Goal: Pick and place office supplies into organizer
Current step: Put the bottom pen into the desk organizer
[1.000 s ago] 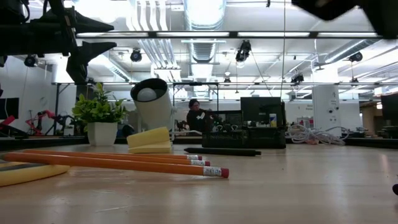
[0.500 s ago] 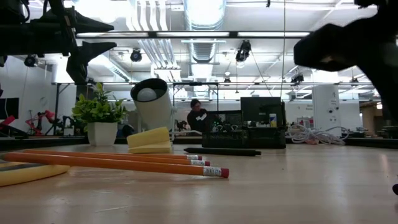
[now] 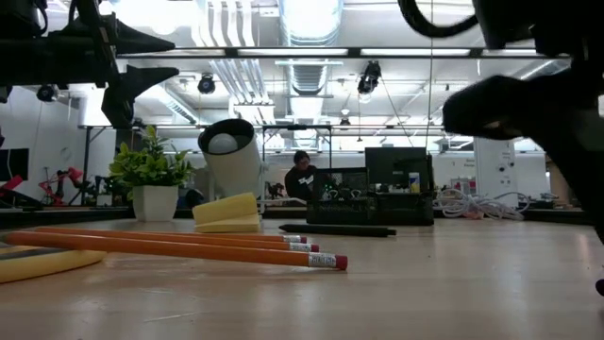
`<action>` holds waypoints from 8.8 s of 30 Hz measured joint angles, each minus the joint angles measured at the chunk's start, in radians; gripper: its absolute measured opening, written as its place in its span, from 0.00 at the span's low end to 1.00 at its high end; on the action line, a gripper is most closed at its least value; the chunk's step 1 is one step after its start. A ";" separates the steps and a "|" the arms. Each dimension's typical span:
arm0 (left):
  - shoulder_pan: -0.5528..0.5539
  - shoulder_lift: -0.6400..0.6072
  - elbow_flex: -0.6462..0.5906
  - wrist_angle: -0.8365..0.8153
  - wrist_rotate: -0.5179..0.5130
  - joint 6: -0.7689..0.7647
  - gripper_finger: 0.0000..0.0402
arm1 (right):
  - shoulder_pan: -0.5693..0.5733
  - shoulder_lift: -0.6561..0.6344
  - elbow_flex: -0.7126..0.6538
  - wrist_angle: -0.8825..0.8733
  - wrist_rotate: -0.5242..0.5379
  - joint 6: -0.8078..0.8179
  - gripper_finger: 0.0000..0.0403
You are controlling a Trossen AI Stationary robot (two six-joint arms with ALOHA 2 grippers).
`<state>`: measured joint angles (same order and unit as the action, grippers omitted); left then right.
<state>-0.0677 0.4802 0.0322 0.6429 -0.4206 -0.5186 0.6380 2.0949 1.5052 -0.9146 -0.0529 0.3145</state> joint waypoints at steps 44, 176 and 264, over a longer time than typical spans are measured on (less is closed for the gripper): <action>0.000 0.006 0.000 0.001 0.000 -0.027 0.41 | -0.029 -0.014 -0.058 0.009 -0.056 -0.031 0.04; 0.000 -0.042 0.000 0.004 0.018 -0.026 0.41 | -1.263 -0.455 -0.579 1.322 -0.236 -0.242 0.03; 0.000 -0.042 0.000 0.004 0.017 -0.028 0.41 | -1.265 -0.307 -0.462 0.989 -0.284 -0.438 0.12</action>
<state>-0.0680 0.4377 0.0322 0.6474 -0.4034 -0.5465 -0.6270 1.7878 1.0436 0.0740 -0.3370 -0.1237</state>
